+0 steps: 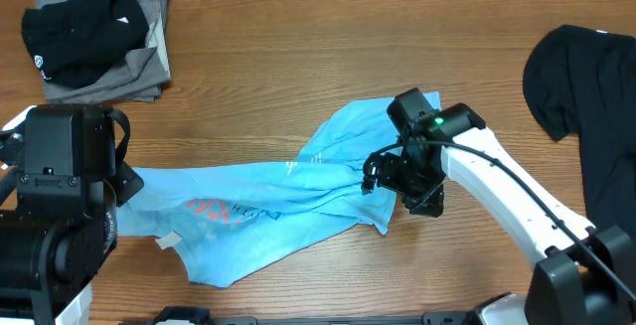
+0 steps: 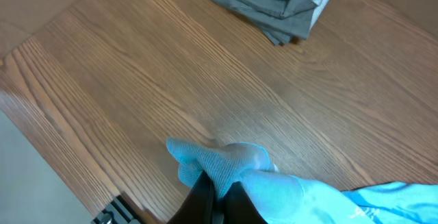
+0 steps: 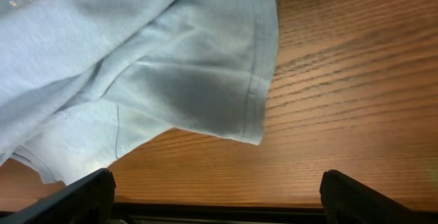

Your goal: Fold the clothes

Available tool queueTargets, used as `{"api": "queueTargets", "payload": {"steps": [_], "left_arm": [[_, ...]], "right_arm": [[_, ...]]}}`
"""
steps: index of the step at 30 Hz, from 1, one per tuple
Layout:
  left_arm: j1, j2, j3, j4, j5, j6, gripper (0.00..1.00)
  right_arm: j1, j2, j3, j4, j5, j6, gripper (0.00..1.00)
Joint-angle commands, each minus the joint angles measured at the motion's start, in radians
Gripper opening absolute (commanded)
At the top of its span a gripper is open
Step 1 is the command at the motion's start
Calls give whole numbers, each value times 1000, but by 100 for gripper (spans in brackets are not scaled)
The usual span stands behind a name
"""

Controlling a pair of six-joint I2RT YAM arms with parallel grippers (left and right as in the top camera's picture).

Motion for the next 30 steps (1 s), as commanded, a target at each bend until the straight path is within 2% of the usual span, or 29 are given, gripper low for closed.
{"api": "queueTargets", "payload": {"steps": [1, 6, 13, 16, 21, 30], "left_arm": [[6, 2, 15, 2, 15, 16, 7], [6, 2, 15, 2, 15, 16, 7], [6, 2, 15, 2, 15, 16, 7], [6, 2, 15, 2, 15, 16, 7], [6, 2, 8, 2, 15, 16, 7], [6, 8, 6, 2, 15, 16, 7]], "right_arm": [[-2, -6, -106, 75, -27, 61, 100], [-2, -6, -232, 219, -125, 61, 100], [-2, -6, -293, 275, -138, 61, 98], [-2, -6, -293, 282, -139, 61, 91], [-1, -5, -299, 297, -140, 64, 72], [-1, -5, -404, 405, -167, 133, 68]]}}
